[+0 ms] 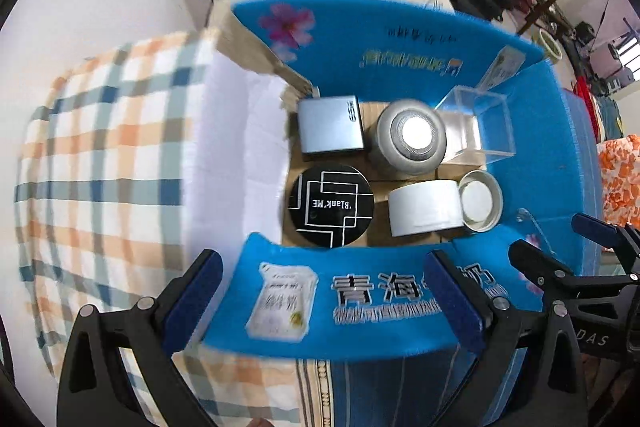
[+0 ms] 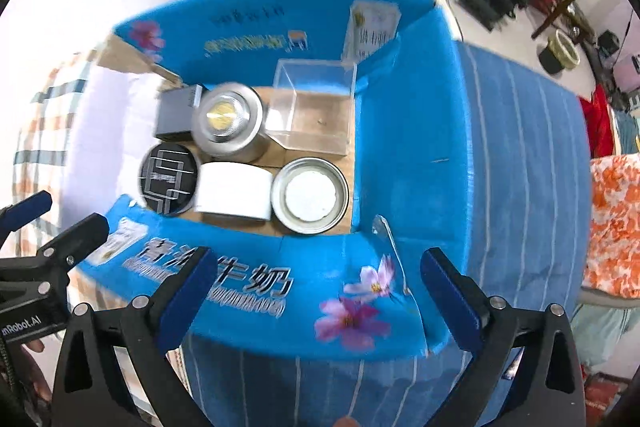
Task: Organize rigid objects
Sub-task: 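Lift both tools out of the blue box toward the last items, then grasp the white earbud case with the left tool while the right grasps the bottle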
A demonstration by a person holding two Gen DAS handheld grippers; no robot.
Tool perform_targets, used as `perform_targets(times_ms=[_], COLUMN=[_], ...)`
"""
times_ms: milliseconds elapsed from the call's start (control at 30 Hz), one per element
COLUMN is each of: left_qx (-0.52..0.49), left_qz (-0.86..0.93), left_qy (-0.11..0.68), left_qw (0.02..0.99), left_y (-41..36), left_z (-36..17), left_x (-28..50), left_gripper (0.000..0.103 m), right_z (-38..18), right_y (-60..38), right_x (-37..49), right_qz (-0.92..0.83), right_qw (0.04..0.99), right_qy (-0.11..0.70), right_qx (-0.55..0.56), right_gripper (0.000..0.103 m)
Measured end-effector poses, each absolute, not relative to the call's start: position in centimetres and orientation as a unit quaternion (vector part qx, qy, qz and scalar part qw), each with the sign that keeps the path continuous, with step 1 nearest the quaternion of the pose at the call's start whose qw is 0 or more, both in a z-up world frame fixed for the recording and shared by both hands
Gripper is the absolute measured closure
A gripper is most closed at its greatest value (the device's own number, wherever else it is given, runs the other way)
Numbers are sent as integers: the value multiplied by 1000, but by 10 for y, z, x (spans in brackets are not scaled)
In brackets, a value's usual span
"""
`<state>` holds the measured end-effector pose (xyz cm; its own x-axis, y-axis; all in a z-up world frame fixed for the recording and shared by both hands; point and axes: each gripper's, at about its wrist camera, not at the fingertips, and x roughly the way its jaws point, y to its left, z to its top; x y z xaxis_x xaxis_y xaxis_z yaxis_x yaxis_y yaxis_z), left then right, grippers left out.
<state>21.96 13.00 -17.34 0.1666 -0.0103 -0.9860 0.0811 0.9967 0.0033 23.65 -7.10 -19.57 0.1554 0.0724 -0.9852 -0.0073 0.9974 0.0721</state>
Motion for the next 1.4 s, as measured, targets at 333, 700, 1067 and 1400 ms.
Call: perform_targets(times_ms=[333, 700, 1067, 1400], left_qx=[21, 29, 50, 88], left_qz=[-13, -17, -54, -139], left_qy=[580, 539, 530, 617], left_qw=[814, 841, 845, 770], left_y=[127, 109, 40, -115], left_z=[-94, -35, -33, -155], left_x=[169, 121, 96, 98], left_gripper=[0, 0, 0, 0], right_z=[-106, -32, -79, -249], right_y=[-78, -94, -219, -395], right_x=[186, 127, 74, 33], right_qz=[33, 68, -32, -186], right_qw=[808, 833, 811, 695], right_qy=[588, 546, 566, 642], right_qx=[33, 63, 144, 264], right_gripper=[0, 0, 0, 10])
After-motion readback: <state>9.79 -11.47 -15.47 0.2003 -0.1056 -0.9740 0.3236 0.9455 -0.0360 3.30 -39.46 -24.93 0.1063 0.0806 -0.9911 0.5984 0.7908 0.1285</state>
